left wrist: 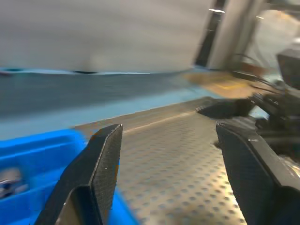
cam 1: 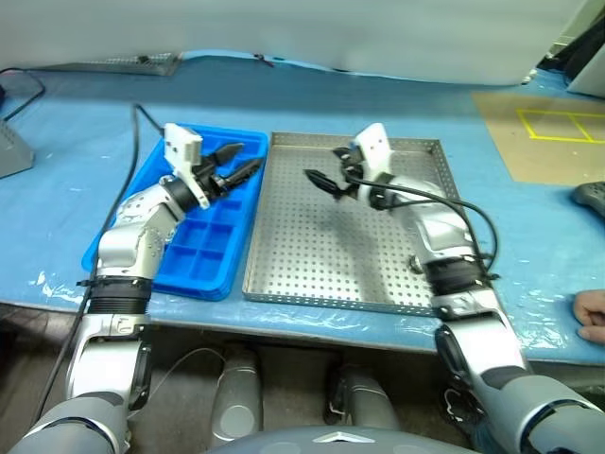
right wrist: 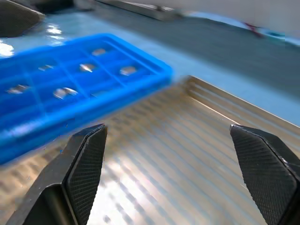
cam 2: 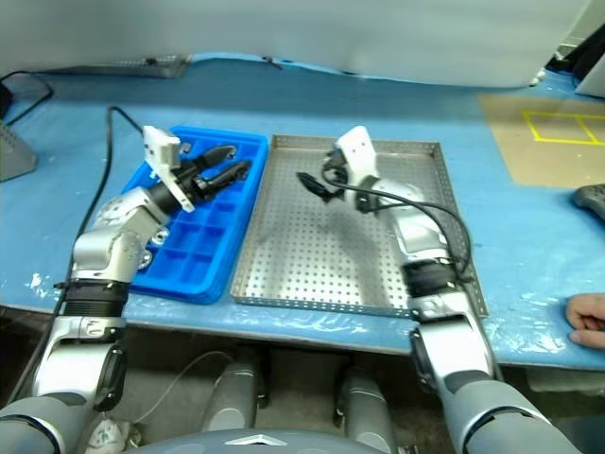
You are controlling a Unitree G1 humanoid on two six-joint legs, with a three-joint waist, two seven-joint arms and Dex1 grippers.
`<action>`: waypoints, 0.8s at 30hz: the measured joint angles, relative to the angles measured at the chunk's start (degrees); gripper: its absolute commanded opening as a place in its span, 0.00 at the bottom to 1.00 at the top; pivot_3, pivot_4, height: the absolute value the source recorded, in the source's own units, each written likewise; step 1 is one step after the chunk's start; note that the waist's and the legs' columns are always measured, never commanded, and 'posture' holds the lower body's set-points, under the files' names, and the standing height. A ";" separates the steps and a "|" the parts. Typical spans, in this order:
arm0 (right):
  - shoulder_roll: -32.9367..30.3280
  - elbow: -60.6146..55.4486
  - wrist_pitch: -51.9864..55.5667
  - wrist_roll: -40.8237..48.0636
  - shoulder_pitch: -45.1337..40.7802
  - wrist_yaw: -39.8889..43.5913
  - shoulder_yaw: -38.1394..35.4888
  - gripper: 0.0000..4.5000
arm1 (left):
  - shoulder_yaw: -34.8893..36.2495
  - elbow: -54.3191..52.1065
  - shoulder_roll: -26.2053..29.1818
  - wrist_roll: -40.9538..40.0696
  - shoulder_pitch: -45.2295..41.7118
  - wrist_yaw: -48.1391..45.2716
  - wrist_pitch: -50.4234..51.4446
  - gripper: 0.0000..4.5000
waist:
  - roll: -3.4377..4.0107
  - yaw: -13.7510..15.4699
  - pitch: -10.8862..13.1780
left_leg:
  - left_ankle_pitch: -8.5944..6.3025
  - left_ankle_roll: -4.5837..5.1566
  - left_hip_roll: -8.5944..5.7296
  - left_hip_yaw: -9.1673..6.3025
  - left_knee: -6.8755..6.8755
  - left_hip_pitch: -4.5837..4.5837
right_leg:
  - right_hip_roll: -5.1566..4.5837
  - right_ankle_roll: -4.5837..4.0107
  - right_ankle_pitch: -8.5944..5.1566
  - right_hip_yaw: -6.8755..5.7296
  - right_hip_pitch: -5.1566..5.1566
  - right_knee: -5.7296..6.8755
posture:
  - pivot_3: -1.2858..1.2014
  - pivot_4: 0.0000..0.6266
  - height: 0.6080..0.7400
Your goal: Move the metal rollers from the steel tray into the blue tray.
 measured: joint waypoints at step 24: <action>-17.35 -29.98 28.37 13.63 29.80 0.71 -14.27 0.97 | -4.79 16.48 -7.03 6.44 -6.60 -15.82 -6.78 0.75 | 0.08 -4.22 -0.05 | -0.55 0.94 -0.03 0.17 0.08 0.70 | -0.17 0.07 0.07 0.05 1.08 -0.84 | 0.38 0.24 1.00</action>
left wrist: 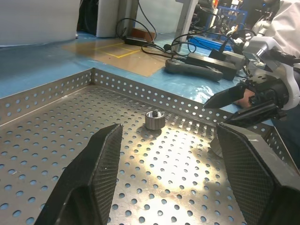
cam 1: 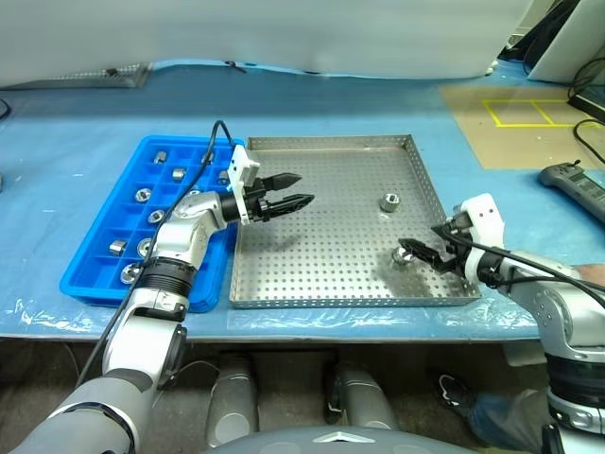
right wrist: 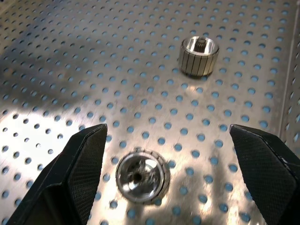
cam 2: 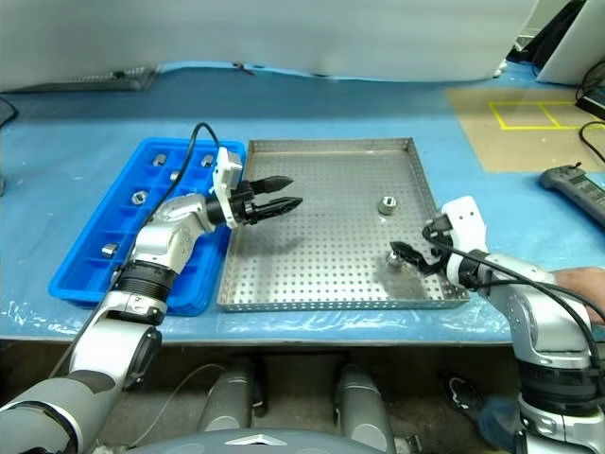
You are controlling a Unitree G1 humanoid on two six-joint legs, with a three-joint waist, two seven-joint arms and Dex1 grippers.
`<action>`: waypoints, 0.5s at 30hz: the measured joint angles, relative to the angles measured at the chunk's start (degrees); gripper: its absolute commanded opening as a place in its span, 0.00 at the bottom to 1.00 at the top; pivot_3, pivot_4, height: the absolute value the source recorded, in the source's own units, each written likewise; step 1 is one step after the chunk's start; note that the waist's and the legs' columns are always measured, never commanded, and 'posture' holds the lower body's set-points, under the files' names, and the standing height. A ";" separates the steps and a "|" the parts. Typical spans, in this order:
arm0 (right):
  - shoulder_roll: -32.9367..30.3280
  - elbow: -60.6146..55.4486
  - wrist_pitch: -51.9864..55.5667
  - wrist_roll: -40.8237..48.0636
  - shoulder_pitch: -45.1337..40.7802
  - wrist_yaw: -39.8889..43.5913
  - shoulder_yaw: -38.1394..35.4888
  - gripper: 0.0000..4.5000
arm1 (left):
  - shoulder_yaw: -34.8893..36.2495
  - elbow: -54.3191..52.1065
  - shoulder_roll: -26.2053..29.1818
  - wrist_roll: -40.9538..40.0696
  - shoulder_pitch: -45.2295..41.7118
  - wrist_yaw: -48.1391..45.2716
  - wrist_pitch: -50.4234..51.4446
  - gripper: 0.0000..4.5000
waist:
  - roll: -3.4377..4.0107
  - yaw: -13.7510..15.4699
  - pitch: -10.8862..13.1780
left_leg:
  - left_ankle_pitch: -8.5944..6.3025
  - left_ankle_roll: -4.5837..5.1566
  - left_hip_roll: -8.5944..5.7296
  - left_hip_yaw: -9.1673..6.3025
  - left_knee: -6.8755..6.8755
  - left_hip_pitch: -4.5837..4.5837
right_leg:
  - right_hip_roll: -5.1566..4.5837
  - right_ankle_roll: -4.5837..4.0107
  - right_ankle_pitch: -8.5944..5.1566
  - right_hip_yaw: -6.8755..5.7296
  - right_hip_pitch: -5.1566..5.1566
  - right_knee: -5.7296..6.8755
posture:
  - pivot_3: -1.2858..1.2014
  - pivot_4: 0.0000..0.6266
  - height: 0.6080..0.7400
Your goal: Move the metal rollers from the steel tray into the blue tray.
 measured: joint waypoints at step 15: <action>2.76 7.76 -10.48 -7.50 -1.18 -5.15 11.79 0.36 | -0.45 1.23 -0.19 2.27 -0.72 -1.58 -0.08 0.75 | 0.06 -0.62 -0.04 | 0.00 -0.01 0.00 -0.01 0.05 -0.01 | 0.00 0.06 0.00 -0.01 0.02 0.02 | 0.40 0.24 1.00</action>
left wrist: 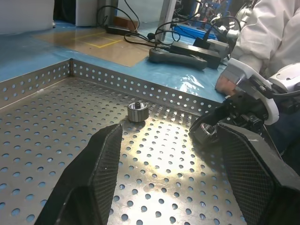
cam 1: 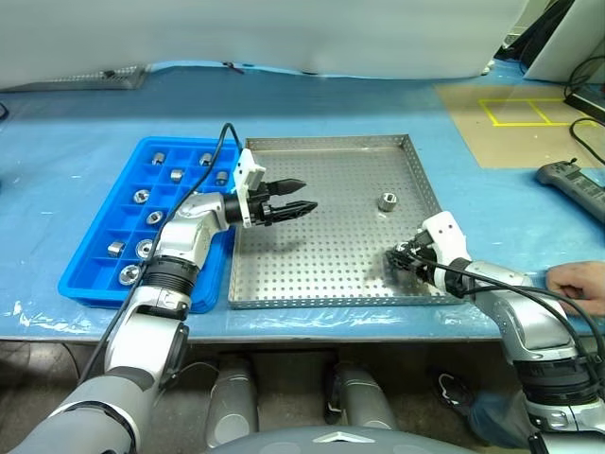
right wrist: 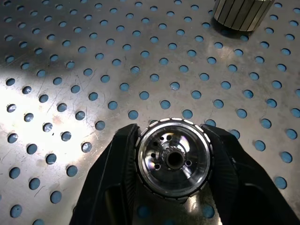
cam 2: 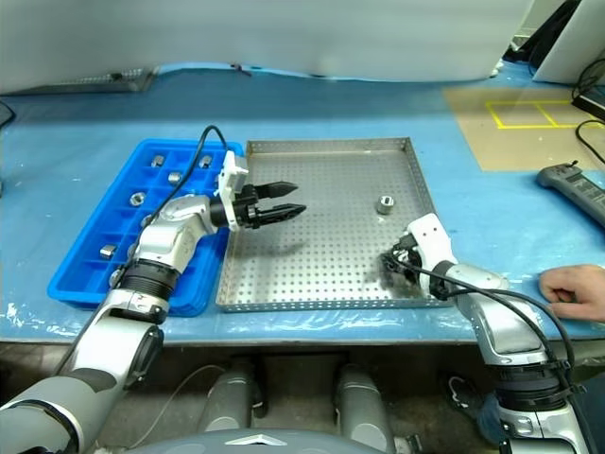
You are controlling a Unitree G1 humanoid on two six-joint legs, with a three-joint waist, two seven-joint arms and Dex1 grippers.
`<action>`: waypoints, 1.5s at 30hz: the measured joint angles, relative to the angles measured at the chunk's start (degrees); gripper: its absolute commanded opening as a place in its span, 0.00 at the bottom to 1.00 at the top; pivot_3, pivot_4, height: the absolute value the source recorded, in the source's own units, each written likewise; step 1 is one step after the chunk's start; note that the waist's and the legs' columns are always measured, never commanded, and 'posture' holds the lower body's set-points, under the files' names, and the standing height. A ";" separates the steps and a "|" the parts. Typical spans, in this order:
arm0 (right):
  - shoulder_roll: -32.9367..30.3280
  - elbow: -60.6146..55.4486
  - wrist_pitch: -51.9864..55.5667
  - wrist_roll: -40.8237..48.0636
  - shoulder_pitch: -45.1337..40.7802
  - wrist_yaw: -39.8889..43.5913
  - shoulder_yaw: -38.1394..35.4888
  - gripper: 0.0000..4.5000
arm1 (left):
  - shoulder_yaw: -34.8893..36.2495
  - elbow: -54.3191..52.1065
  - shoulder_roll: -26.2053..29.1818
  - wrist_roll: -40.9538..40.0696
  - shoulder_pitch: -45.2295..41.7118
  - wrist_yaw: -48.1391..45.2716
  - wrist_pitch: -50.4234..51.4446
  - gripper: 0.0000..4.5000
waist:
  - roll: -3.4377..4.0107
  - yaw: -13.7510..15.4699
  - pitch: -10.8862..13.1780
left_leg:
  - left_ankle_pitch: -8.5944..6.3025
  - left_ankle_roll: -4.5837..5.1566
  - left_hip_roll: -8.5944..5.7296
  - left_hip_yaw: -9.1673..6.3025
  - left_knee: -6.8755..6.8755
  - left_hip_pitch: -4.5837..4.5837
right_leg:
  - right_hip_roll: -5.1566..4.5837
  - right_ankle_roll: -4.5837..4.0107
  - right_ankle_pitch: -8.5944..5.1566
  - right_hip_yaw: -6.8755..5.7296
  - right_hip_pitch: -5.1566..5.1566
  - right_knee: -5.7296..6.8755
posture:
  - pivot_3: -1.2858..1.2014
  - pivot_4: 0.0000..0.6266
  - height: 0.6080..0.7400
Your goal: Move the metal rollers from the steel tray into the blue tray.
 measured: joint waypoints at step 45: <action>39.43 79.30 -41.85 -14.66 -57.73 13.10 14.58 0.59 | 23.52 -47.99 17.92 -11.54 38.54 27.11 16.10 0.75 | 0.15 9.01 0.02 | 0.12 -0.30 0.51 -0.31 -0.23 -0.54 | 0.04 -0.26 0.02 -0.22 -0.95 0.46 | 0.68 0.24 1.00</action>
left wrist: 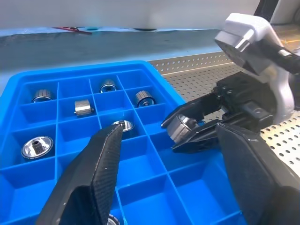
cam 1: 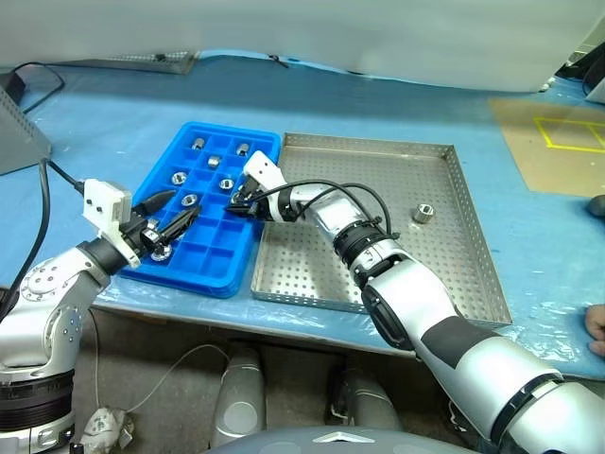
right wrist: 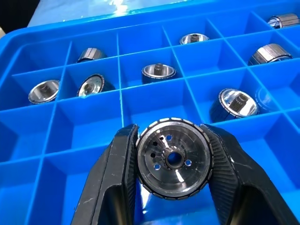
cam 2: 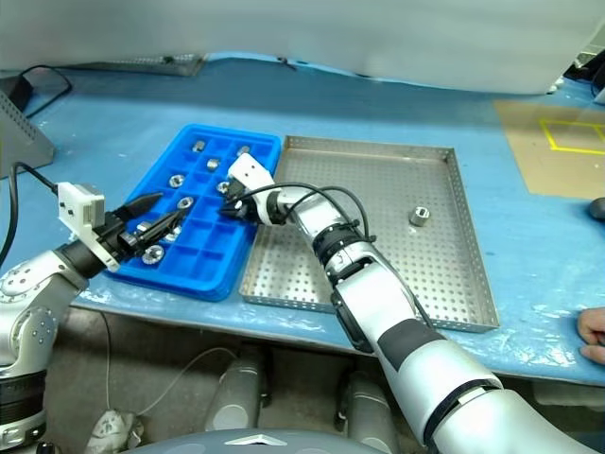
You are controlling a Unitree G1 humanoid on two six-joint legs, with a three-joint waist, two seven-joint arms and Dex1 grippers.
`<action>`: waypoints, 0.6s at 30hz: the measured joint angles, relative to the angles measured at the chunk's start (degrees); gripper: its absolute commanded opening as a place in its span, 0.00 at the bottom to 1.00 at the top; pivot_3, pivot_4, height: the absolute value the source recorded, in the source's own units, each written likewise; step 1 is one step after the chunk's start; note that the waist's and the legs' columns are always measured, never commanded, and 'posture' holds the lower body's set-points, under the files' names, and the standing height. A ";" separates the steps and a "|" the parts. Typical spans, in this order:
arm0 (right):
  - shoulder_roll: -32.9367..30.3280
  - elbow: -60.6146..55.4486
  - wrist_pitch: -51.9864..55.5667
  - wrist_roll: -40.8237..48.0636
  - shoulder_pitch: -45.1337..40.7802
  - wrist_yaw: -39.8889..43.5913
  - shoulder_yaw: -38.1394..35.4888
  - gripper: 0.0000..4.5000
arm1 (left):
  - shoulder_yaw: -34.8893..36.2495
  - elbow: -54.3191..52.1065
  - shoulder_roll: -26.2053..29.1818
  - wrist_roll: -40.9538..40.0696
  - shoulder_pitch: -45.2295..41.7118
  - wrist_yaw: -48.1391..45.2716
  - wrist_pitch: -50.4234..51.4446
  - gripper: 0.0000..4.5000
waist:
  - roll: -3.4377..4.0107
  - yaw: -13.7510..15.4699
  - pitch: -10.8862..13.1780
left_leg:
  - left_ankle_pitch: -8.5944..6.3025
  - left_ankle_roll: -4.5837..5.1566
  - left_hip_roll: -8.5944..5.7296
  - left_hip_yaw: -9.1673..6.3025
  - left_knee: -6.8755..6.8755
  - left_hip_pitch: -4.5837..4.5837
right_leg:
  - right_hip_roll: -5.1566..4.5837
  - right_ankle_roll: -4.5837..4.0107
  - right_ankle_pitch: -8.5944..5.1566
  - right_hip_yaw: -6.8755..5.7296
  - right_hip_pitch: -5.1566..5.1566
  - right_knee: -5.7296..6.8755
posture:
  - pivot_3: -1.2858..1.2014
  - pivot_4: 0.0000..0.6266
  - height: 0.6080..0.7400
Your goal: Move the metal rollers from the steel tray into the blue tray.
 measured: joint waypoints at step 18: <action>-16.45 -17.48 4.26 1.83 9.86 -6.98 -12.17 0.87 | -14.74 17.38 -4.19 1.95 -19.99 -9.56 -2.88 0.75 | 0.00 -1.67 0.00 | 0.24 -0.33 -0.03 0.26 0.25 -0.08 | 0.06 0.02 0.00 0.18 -0.15 0.50 | 0.50 0.24 1.00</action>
